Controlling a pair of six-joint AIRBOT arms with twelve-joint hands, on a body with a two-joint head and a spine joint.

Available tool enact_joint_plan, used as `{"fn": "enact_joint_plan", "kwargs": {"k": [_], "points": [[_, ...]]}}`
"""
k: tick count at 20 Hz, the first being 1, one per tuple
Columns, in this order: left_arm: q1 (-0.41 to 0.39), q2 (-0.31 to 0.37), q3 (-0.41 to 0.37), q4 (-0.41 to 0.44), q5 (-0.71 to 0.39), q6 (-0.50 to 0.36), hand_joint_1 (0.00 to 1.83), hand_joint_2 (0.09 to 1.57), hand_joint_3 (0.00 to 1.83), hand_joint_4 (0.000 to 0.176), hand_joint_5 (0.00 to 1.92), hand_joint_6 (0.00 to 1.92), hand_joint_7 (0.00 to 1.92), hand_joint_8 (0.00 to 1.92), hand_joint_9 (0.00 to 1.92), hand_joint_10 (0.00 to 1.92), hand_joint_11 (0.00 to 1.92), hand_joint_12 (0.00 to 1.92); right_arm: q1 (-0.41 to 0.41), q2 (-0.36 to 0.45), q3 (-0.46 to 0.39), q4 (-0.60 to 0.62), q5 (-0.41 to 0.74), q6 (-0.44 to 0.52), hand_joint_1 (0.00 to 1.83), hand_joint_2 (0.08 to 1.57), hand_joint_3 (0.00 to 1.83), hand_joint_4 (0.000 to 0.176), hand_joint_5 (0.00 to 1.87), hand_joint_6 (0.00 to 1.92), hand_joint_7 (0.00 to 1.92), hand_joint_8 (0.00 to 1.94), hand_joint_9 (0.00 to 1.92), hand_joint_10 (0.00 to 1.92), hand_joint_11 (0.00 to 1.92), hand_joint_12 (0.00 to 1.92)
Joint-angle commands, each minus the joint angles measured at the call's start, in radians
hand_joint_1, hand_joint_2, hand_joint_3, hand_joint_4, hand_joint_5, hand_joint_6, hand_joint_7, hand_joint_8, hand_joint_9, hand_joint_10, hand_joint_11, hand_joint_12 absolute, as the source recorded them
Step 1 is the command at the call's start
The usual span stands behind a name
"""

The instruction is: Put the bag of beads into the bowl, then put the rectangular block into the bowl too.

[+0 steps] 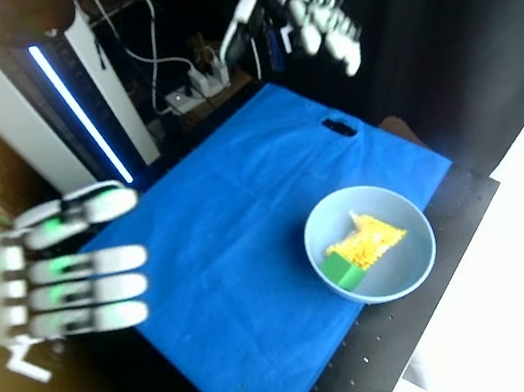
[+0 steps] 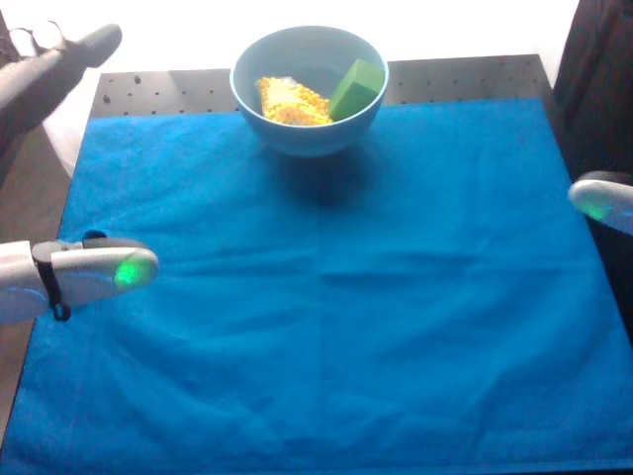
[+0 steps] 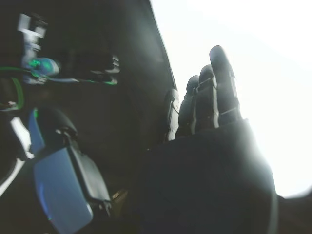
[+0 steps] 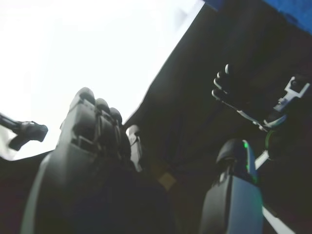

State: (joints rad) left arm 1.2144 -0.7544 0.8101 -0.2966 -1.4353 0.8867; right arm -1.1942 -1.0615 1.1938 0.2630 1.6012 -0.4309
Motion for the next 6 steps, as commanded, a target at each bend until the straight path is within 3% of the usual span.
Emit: {"fn": "enact_joint_plan", "kwargs": {"k": [1, 2, 3, 4, 6], "points": [[-0.005, -0.007, -0.003, 0.009, -0.156, -0.007, 0.39, 0.97, 0.02, 0.133, 0.00, 0.00, 0.00, 0.00, 0.02, 0.00, 0.00, 0.76, 0.003, 0.003, -0.005, 0.022, 0.136, 0.005, 0.61, 0.94, 0.00, 0.176, 0.02, 0.01, 0.01, 0.00, 0.00, 0.00, 0.00, 0.00], [-0.001, -0.015, -0.006, 0.006, -0.169, -0.007, 0.39, 0.97, 0.02, 0.133, 0.00, 0.00, 0.00, 0.00, 0.02, 0.00, 0.00, 0.76, -0.006, 0.003, -0.012, 0.031, 0.142, 0.005, 0.61, 0.94, 0.00, 0.176, 0.02, 0.01, 0.01, 0.00, 0.00, 0.00, 0.00, 0.00], [0.011, -0.027, -0.010, -0.001, -0.192, -0.011, 0.37, 1.01, 0.02, 0.162, 0.00, 0.00, 0.00, 0.00, 0.01, 0.00, 0.00, 0.92, -0.022, 0.002, -0.026, 0.041, 0.159, 0.005, 0.60, 0.93, 0.00, 0.176, 0.01, 0.00, 0.00, 0.00, 0.00, 0.00, 0.00, 0.00], [0.020, -0.034, -0.012, -0.007, -0.207, -0.015, 0.28, 1.07, 0.02, 0.173, 0.00, 0.00, 0.00, 0.00, 0.00, 0.00, 0.00, 0.84, -0.029, 0.001, -0.033, 0.051, 0.161, 0.005, 0.57, 0.91, 0.00, 0.176, 0.00, 0.00, 0.01, 0.01, 0.00, 0.00, 0.00, 0.00], [0.028, -0.037, -0.006, -0.017, -0.243, -0.037, 0.15, 1.13, 0.03, 0.176, 0.00, 0.00, 0.00, 0.00, 0.03, 0.01, 0.00, 0.79, -0.031, -0.002, -0.027, 0.052, 0.161, 0.005, 0.54, 0.91, 0.00, 0.176, 0.00, 0.00, 0.01, 0.00, 0.00, 0.00, 0.00, 0.00]]}}
